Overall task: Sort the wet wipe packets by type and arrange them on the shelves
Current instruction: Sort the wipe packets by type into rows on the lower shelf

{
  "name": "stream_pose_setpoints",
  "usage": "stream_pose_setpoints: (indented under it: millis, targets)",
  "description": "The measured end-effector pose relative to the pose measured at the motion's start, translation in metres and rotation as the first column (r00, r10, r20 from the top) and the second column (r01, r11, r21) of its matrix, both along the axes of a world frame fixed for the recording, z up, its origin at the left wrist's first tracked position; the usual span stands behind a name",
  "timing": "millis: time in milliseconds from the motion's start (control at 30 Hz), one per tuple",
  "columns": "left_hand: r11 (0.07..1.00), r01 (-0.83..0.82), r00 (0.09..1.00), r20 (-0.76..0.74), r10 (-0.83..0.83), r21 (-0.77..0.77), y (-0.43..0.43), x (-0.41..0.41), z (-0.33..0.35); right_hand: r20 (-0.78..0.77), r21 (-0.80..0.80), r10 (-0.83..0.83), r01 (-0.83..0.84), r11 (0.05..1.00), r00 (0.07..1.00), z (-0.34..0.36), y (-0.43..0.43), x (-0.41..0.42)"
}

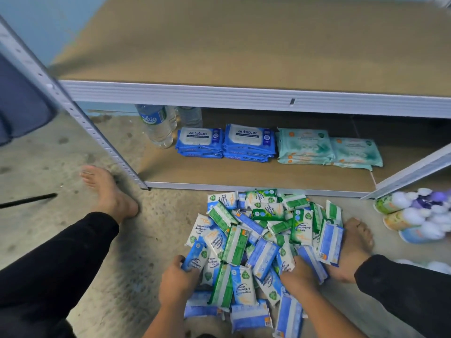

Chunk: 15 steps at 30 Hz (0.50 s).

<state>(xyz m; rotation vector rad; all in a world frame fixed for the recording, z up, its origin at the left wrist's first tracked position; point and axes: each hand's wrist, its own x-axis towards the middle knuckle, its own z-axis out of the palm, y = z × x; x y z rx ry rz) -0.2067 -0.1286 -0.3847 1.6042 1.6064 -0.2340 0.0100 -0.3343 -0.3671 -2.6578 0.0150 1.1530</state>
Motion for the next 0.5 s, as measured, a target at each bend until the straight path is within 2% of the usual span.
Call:
stream_pose_setpoints:
  millis: [133, 233, 300, 400, 500]
  targets:
    - [0.995, -0.048, 0.994, 0.107, 0.038, 0.091, 0.008, 0.008, 0.034, 0.041, 0.151, -0.111, 0.104, 0.983, 0.993, 0.026, -0.005, 0.005]
    - [0.987, -0.107, 0.965, 0.250, 0.074, 0.123, 0.009, 0.018, 0.057, 0.135, 0.307, -0.278, 0.226, 0.924, 0.951, 0.045, -0.003, 0.004]
    - [0.980, -0.181, 0.919, 0.369, 0.136, 0.088, 0.008, 0.027, 0.075, 0.183, 0.402, -0.370, 0.274, 0.874, 0.911, 0.057, 0.000, 0.003]
    - [0.951, -0.294, 0.813, 0.500, 0.299, -0.091, 0.009, 0.037, 0.090, 0.223, 0.539, -0.468, 0.292, 0.790, 0.855, 0.073, 0.007, 0.003]
    - [0.841, -0.326, 0.638, 0.556, 0.532, -0.431, 0.012, 0.043, 0.097, 0.229, 0.647, -0.521, 0.271, 0.712, 0.822, 0.087, 0.011, 0.003]
